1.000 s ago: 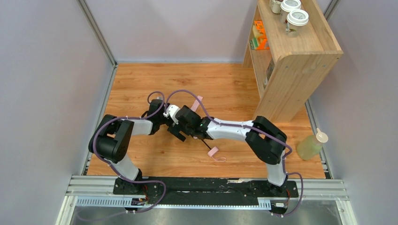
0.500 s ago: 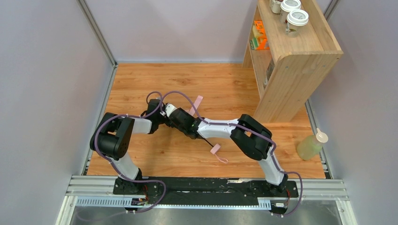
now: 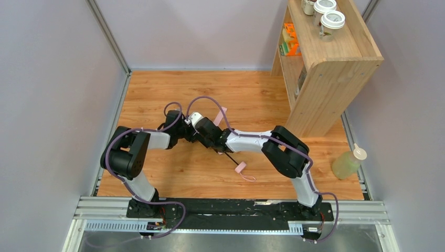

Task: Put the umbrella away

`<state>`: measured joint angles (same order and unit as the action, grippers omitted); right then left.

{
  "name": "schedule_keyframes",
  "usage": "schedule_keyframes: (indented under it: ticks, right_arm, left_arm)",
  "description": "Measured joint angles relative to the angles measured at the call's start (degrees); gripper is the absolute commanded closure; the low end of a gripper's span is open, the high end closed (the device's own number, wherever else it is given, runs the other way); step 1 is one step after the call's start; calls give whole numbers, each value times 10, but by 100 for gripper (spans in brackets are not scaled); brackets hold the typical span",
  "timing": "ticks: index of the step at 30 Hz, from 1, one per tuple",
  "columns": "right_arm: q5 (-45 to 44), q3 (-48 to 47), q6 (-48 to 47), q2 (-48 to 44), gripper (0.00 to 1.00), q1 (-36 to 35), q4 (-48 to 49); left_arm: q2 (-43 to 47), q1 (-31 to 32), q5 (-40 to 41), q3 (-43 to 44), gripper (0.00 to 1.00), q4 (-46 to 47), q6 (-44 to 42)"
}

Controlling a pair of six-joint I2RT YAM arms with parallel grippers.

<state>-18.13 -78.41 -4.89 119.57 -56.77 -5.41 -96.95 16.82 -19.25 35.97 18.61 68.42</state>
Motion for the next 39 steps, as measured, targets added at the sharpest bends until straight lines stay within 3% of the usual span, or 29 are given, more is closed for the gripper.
schedule_keyframes:
  ticks: [3, 6, 7, 8, 22, 29, 32, 39]
  right_arm:
    - [21, 11, 7, -6, 100, 7, 11]
    - [62, 17, 17, -12, 100, 20, 19]
    - [76, 17, 19, -13, 100, 25, 18]
    - [93, 17, 21, -14, 100, 30, 18]
    - [467, 61, 204, -2, 100, 150, 122]
    - [545, 53, 235, 19, 100, 174, 139]
    - [574, 54, 252, 25, 100, 179, 149]
    - [664, 102, 355, 44, 100, 193, 273]
  left_arm:
    - [2, 3, 5, 4, 80, -5, -5]
    - [4, 7, 14, 9, 53, -15, -8]
    - [4, 7, 15, 10, 36, -19, -8]
    - [5, 7, 17, 9, 30, -24, -8]
    - [36, 5, 13, -18, 30, -15, -2]
    - [24, 5, 2, -21, 32, -5, -1]
    - [41, 6, 5, -43, 28, 18, 0]
    - [57, 7, -12, -63, 27, 25, -1]
